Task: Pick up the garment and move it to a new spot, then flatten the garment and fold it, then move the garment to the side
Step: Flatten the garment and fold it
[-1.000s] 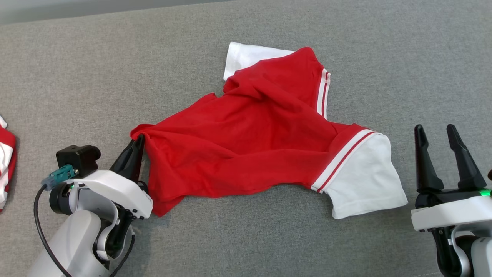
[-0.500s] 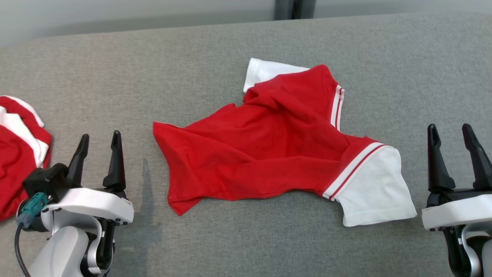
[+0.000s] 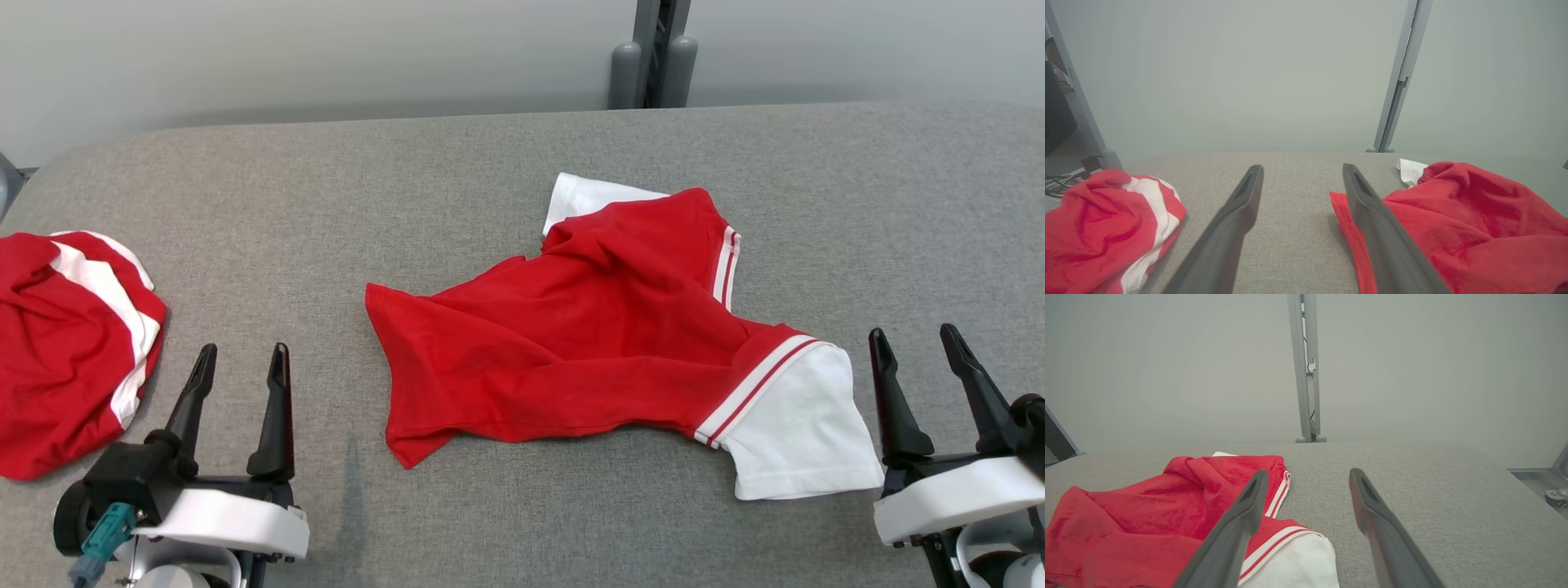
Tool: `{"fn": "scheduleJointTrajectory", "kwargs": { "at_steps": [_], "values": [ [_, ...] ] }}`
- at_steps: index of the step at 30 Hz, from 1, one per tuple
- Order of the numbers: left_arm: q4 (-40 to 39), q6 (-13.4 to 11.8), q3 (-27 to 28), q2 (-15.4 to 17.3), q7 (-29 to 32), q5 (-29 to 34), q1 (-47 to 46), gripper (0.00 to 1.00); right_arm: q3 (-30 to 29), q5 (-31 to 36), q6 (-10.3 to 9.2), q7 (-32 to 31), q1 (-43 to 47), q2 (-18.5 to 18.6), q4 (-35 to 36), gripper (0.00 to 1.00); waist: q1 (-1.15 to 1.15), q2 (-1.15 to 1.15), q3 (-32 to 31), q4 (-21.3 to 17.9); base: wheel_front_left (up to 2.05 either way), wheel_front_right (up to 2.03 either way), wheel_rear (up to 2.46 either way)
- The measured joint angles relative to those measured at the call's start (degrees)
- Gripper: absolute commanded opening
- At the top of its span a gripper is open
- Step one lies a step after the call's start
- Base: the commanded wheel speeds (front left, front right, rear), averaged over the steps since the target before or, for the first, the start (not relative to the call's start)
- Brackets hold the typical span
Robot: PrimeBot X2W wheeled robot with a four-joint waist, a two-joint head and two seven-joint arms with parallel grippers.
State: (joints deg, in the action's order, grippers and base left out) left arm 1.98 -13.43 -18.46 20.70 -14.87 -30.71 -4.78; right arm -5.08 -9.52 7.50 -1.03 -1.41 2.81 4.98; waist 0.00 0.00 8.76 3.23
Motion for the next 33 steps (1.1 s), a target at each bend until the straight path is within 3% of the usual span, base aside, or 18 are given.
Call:
{"fn": "scheduleJointTrajectory", "kwargs": {
  "at_steps": [14, 23, 33],
  "values": [
    [-1.78, -0.21, -1.01, 0.00, 2.61, -0.74, -0.30, 1.00, 0.22, -1.08, 0.00, -0.54, 0.31, 0.00, 1.51, 1.00, 0.00, 0.00, 0.90, 0.07, 0.00, 0.00, 0.00],
    [6.47, 6.56, -4.76, -2.45, 9.84, -7.35, -3.85, 1.00, 2.83, -0.77, 0.00, -1.20, -0.79, 0.04, 0.33, 1.00, 0.00, 0.00, 3.26, -1.47, 0.00, 0.00, 0.00],
    [14.40, 9.95, -8.44, -4.35, 14.48, -9.76, -4.48, 1.00, 3.71, -1.27, 0.00, -1.16, -1.02, 1.55, -1.14, 1.00, 0.00, 0.00, 5.76, -2.73, 0.00, 0.00, 0.00]
  ]
}}
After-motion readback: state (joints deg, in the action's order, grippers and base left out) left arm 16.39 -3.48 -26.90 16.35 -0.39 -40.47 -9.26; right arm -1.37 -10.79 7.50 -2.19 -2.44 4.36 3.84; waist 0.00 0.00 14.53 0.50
